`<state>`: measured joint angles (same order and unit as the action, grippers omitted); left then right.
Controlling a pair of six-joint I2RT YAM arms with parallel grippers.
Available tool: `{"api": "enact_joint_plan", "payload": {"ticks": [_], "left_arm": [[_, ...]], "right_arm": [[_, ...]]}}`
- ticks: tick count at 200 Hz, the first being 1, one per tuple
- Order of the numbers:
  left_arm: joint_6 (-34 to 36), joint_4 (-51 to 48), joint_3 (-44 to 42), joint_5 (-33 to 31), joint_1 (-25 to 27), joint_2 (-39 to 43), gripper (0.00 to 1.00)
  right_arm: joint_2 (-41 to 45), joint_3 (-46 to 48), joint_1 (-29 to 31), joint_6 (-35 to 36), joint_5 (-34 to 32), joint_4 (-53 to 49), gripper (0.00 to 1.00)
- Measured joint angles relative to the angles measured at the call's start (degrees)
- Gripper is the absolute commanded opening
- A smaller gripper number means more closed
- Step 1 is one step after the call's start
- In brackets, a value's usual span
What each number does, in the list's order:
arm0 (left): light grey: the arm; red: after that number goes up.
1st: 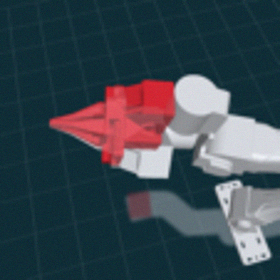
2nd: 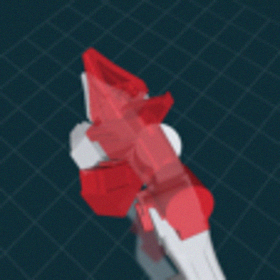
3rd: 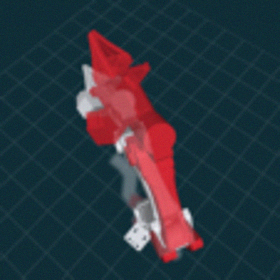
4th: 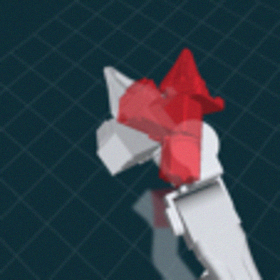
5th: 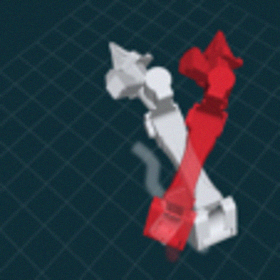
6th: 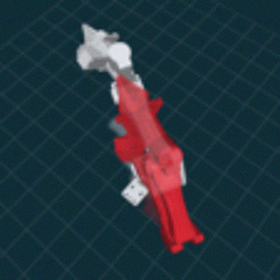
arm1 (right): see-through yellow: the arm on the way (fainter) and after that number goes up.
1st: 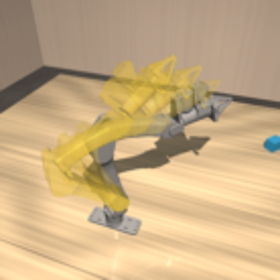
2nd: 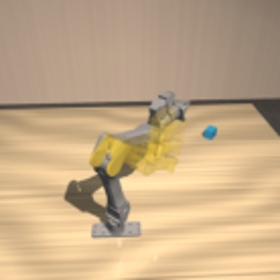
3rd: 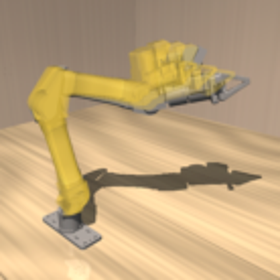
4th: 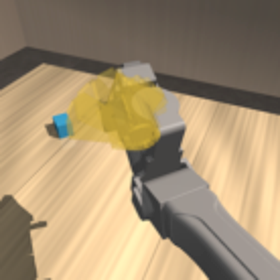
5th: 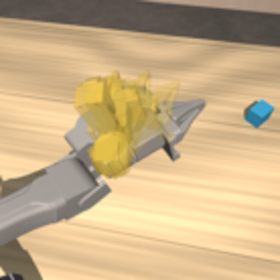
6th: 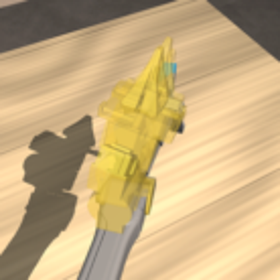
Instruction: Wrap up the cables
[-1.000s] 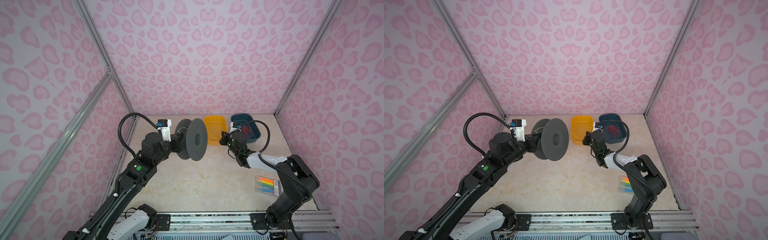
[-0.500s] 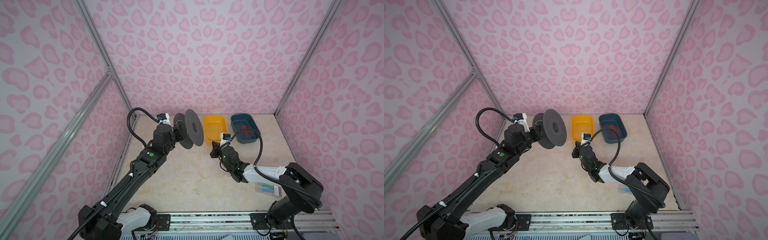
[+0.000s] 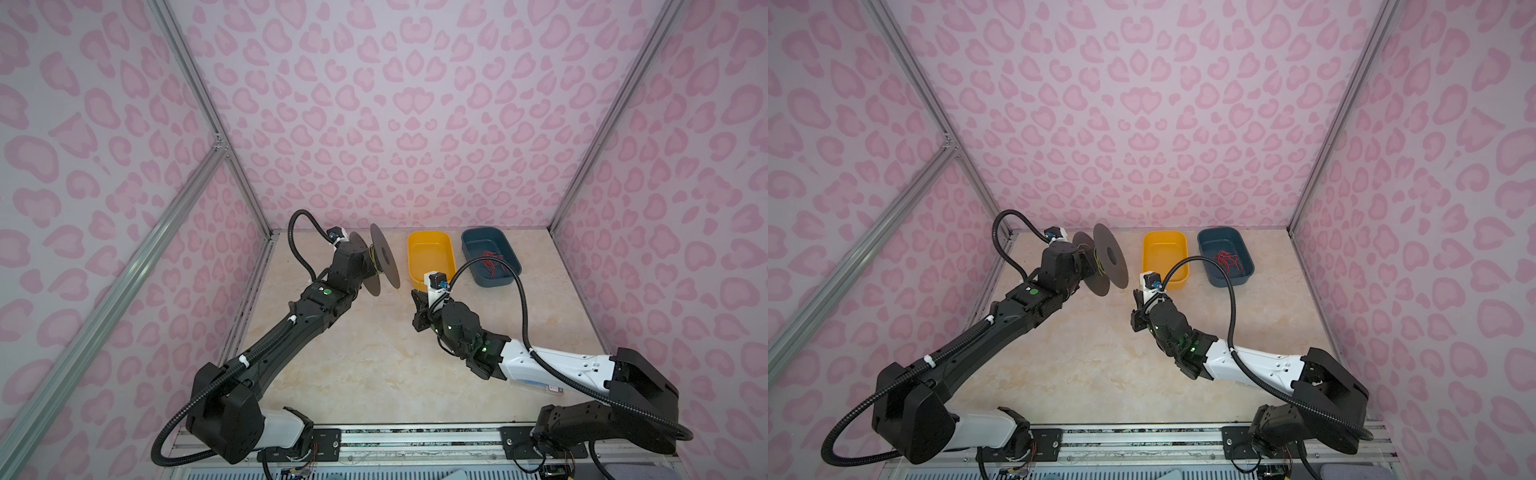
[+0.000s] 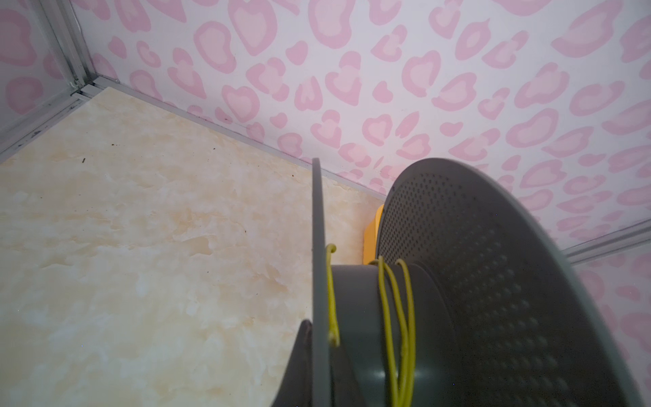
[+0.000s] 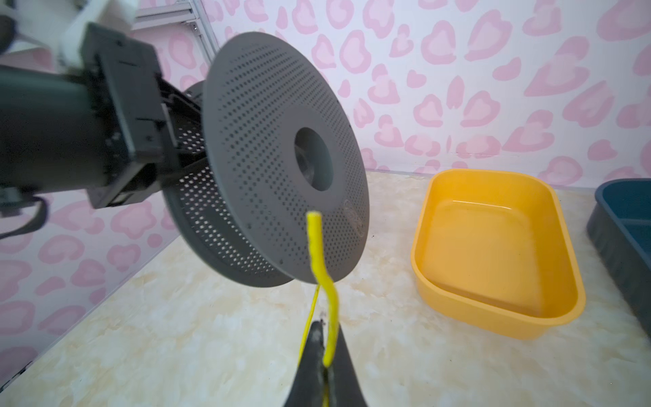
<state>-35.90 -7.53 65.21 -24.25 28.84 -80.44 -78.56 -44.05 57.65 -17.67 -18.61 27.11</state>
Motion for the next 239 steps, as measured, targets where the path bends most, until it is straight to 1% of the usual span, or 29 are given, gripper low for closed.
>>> {"api": "enact_joint_plan", "payload": {"ticks": [50,79,113,161,196,239], "left_arm": [[0.0,-1.1,1.5,0.0,0.3,-4.4,0.04],[0.1,-2.3,1.5,0.9,0.5,-5.8,0.04],[1.4,-1.6,1.2,1.1,1.5,-5.9,0.03],[4.1,0.9,-2.4,0.9,4.5,-5.4,0.04],[6.1,3.7,-6.1,0.7,7.6,-3.6,0.03],[10.7,6.4,-10.7,-2.2,12.6,-1.4,0.04]], "right_arm": [[1.9,-1.2,4.9,1.5,-1.4,-3.3,0.00],[2.6,-1.9,5.7,2.3,-2.0,-6.1,0.00],[2.7,-2.1,5.7,4.1,-2.8,-6.4,0.00],[2.7,-5.3,3.3,7.2,-1.4,-7.1,0.00],[2.5,-9.0,-0.2,8.3,2.4,-9.5,0.00],[0.3,-13.3,-4.1,9.1,8.3,-12.7,0.00]]}}
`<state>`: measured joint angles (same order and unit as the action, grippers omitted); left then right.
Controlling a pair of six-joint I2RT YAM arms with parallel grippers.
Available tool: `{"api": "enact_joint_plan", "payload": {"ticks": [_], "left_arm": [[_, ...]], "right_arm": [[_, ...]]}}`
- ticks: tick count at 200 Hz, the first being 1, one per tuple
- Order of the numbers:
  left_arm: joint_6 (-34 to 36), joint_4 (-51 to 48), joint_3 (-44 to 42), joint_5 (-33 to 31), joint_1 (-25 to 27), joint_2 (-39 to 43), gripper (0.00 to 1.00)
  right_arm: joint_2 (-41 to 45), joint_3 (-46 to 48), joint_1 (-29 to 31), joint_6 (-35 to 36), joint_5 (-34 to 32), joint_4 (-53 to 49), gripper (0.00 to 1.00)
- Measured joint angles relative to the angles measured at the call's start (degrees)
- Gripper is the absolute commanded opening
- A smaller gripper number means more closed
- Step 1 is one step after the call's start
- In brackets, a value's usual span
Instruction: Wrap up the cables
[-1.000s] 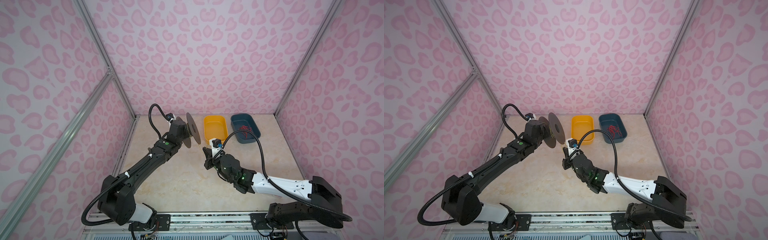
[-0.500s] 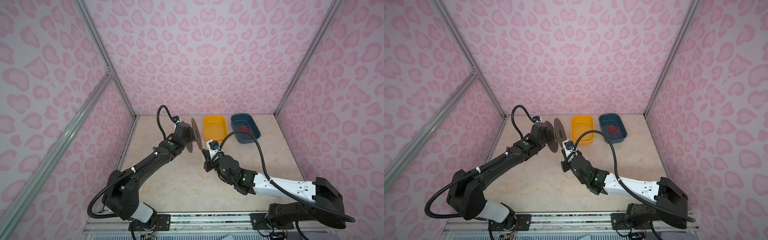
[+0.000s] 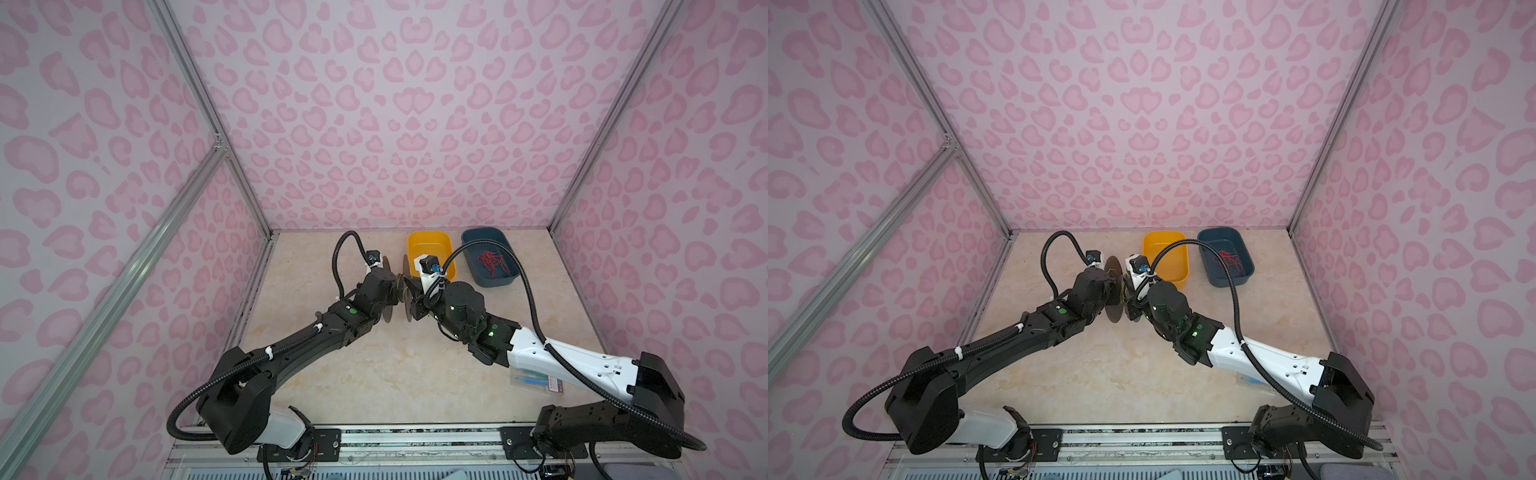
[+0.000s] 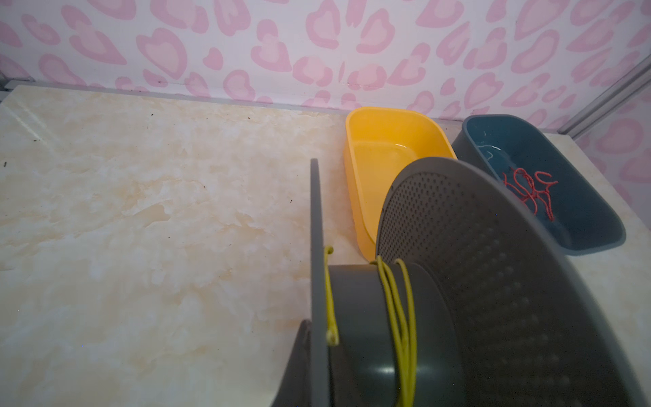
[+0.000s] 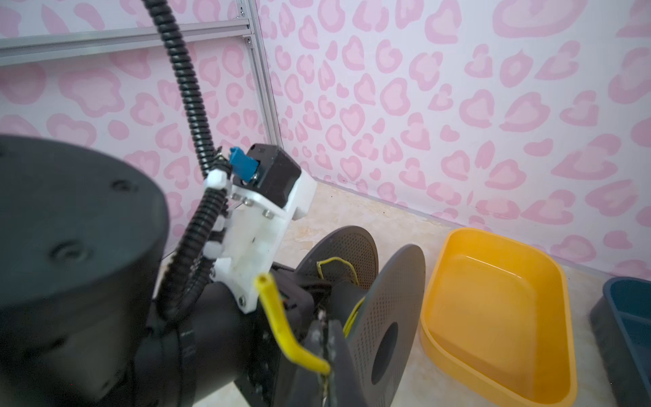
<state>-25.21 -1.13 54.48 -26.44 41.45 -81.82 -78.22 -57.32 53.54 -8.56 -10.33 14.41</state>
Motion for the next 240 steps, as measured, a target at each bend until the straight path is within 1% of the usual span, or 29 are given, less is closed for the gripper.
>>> {"api": "enact_joint_plan", "payload": {"ticks": [22,60,110,130,177,225,240], "left_arm": [[2.1,1.5,-2.6,-1.9,2.2,1.3,0.04],[5.5,4.4,-6.3,-4.2,5.1,3.3,0.04],[10.4,6.1,-7.6,-8.8,9.0,3.5,0.04],[11.8,7.0,-7.9,-10.0,10.1,3.5,0.03],[11.8,8.3,-8.1,-11.8,12.6,3.4,0.04],[10.0,9.1,-8.1,-12.8,13.7,2.1,0.03],[9.7,9.9,-8.0,-13.0,13.9,1.8,0.03]], "right_arm": [[-0.8,-0.8,-2.1,-0.2,2.6,-1.0,0.00],[-1.9,-1.4,-6.1,-2.7,7.9,-2.1,0.00],[-4.3,-1.4,-11.8,-7.1,13.8,-2.0,0.00],[-5.2,-1.3,-14.5,-9.6,17.4,-1.7,0.00],[-8.5,-0.3,-20.7,-18.5,28.9,4.1,0.00],[-12.2,2.1,-25.9,-31.0,40.7,13.4,0.00],[-13.0,2.7,-27.2,-34.4,43.5,16.5,0.00]]}}
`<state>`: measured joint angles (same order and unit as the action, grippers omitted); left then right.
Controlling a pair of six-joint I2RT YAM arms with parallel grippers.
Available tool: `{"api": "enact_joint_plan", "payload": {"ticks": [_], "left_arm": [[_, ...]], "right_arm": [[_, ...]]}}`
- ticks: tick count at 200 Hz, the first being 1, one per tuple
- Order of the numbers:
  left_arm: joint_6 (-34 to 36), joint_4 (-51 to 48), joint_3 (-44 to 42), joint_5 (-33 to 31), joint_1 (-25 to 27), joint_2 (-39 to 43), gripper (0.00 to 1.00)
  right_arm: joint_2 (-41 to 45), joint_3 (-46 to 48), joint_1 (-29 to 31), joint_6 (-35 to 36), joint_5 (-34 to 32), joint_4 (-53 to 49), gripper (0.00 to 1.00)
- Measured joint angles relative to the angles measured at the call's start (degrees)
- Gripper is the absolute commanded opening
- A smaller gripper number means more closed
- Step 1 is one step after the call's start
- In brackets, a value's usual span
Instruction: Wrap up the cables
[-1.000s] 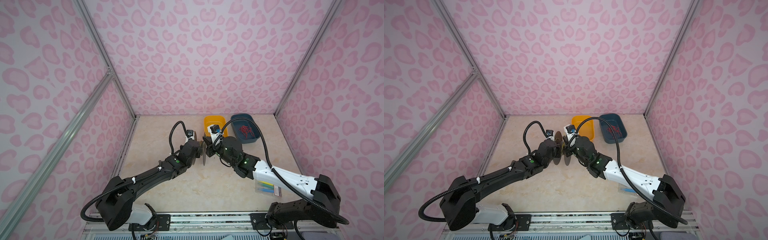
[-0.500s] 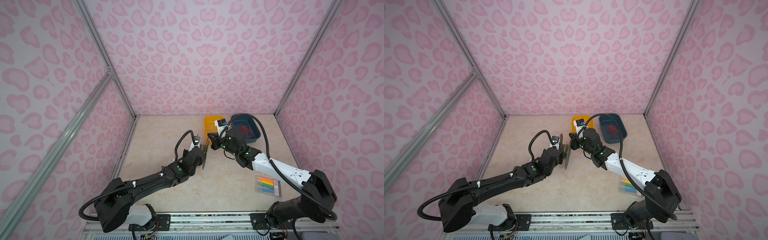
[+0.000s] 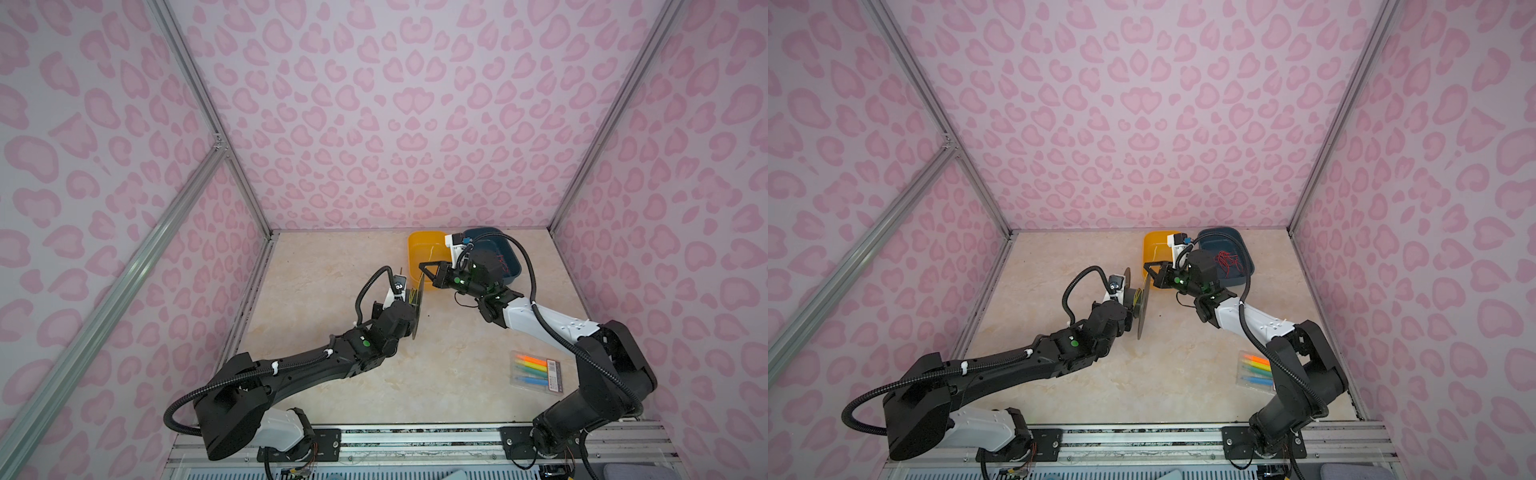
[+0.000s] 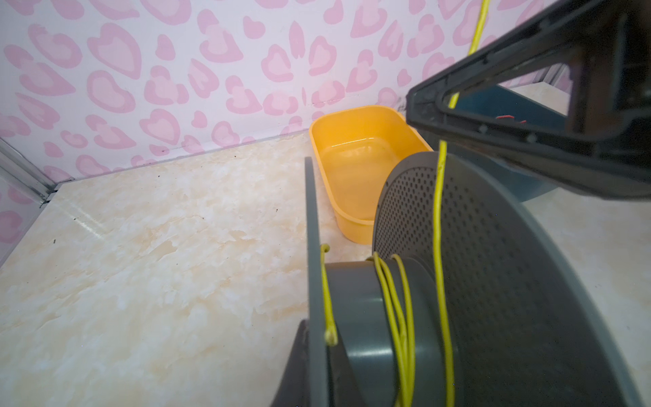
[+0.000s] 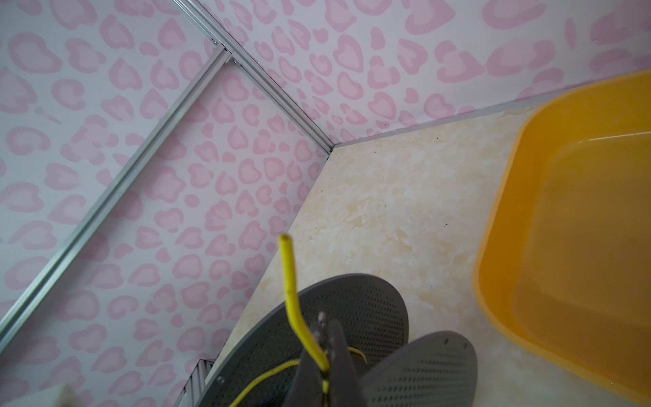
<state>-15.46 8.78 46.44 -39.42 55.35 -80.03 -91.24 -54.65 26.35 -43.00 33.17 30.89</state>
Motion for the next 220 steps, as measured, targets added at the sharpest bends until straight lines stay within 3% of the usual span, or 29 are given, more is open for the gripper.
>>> {"api": "enact_joint_plan", "payload": {"ticks": [64,220], "left_arm": [[-0.7,2.0,0.2,0.2,0.7,-0.5,0.04],[-1.2,2.6,0.0,0.3,1.7,-1.0,0.04]], "right_arm": [[-0.4,0.1,-2.8,-5.5,4.6,3.0,0.00],[-0.6,-0.9,-4.8,-4.3,5.4,3.5,0.00]]}}
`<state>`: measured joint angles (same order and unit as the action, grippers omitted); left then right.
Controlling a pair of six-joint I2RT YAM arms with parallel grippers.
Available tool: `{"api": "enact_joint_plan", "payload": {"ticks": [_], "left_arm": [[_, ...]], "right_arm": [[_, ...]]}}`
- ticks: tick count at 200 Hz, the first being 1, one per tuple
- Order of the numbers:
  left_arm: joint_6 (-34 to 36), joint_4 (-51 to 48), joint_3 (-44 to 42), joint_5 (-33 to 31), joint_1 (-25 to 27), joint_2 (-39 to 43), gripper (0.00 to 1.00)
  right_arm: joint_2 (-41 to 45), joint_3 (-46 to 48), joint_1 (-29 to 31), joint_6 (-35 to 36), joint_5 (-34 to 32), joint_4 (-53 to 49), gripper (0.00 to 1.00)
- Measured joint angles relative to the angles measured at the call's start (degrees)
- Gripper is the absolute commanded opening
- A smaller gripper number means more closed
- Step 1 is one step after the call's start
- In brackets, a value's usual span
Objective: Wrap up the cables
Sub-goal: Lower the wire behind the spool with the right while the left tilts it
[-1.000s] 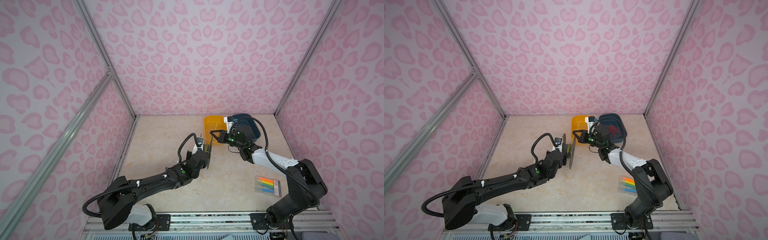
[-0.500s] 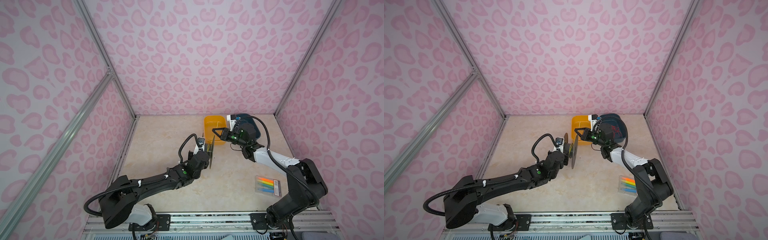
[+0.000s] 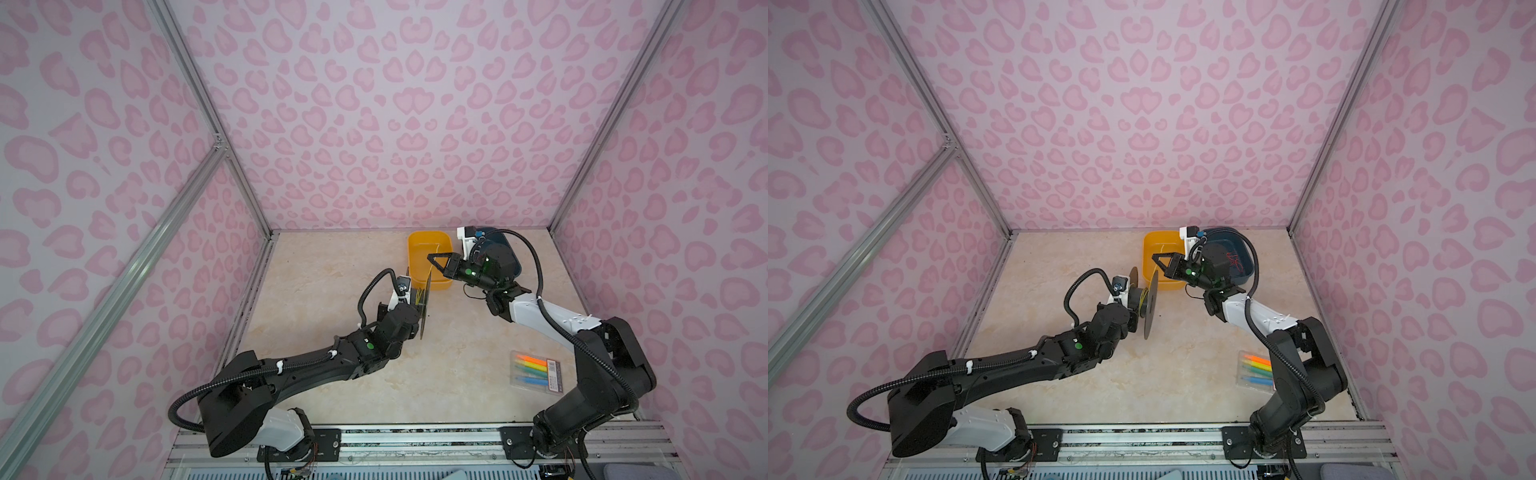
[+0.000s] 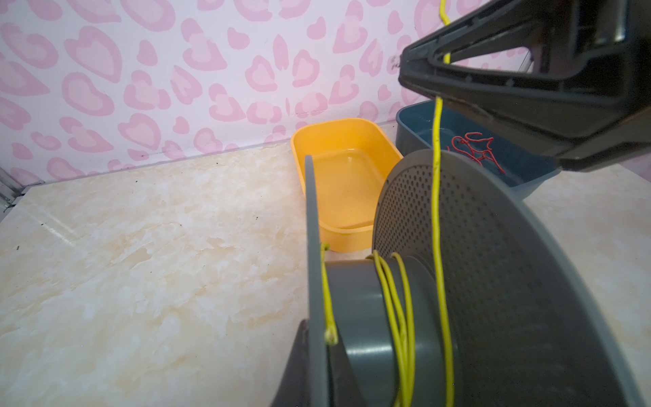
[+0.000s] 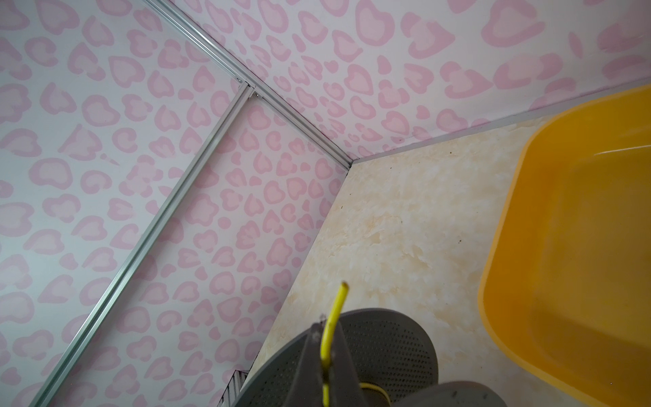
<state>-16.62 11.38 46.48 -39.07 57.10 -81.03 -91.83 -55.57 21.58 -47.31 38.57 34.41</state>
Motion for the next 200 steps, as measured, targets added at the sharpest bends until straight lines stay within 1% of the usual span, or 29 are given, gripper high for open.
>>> {"api": "enact_joint_plan", "payload": {"ticks": [39,63,98,120,161,200], "left_arm": [[0.1,-0.3,0.0,0.1,0.0,0.0,0.04],[0.5,-0.6,-0.3,0.5,0.3,0.8,0.04],[2.3,-1.7,-1.1,1.8,1.6,5.1,0.04],[3.6,-3.7,-1.1,2.0,2.5,7.6,0.04],[5.3,-7.6,-1.1,2.5,3.4,10.7,0.04],[7.2,-11.4,-1.1,4.0,3.7,14.3,0.04]], "right_arm": [[0.0,0.0,0.0,0.7,0.0,-0.1,0.00],[0.7,-0.7,0.0,3.0,0.0,-2.6,0.00],[1.4,-2.1,0.0,7.5,0.0,-6.9,0.00],[1.4,-2.2,0.0,9.4,0.0,-7.7,0.00],[0.9,-1.3,0.4,10.3,0.0,-7.7,0.00],[-1.6,-0.3,0.8,10.9,0.4,-6.3,0.00]]}}
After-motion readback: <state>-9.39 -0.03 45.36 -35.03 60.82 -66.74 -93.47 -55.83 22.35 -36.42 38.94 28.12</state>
